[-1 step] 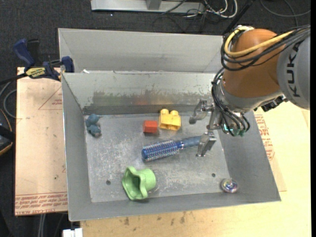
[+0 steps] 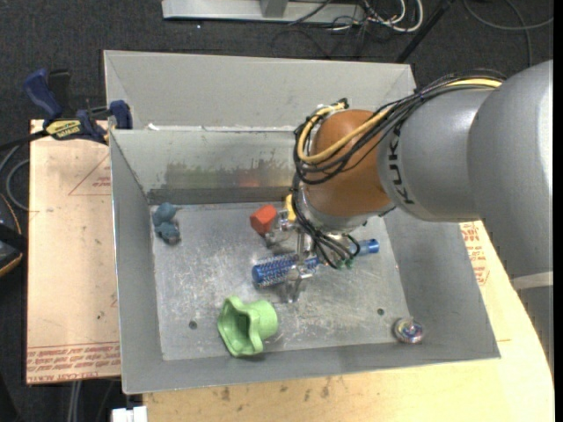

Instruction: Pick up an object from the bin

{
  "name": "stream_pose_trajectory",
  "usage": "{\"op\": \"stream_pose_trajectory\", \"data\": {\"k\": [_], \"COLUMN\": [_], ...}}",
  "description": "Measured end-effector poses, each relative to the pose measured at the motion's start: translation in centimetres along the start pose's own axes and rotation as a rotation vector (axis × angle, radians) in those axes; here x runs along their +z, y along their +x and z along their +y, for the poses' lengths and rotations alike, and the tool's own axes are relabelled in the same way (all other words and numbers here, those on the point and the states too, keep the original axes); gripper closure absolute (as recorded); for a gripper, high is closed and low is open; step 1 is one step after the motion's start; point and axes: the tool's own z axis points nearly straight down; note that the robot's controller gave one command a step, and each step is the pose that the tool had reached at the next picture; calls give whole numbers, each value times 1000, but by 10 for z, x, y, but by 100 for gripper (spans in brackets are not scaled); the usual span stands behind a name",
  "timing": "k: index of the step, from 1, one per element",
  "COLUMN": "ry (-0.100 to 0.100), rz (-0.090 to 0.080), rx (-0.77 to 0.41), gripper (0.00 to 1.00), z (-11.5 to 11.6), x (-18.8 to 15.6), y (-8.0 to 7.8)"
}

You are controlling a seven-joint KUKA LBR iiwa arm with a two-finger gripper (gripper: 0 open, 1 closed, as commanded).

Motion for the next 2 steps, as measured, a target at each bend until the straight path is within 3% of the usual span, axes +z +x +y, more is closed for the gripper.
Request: {"op": "stream_pose_trajectory", "data": {"k": [1,2], "ry": [0,1], "rz": [-6,-5], "rx": [2,31], "gripper": [100,100], "z": [-1,-4], "x": [-3,-137], "y": [-1,-7]}}
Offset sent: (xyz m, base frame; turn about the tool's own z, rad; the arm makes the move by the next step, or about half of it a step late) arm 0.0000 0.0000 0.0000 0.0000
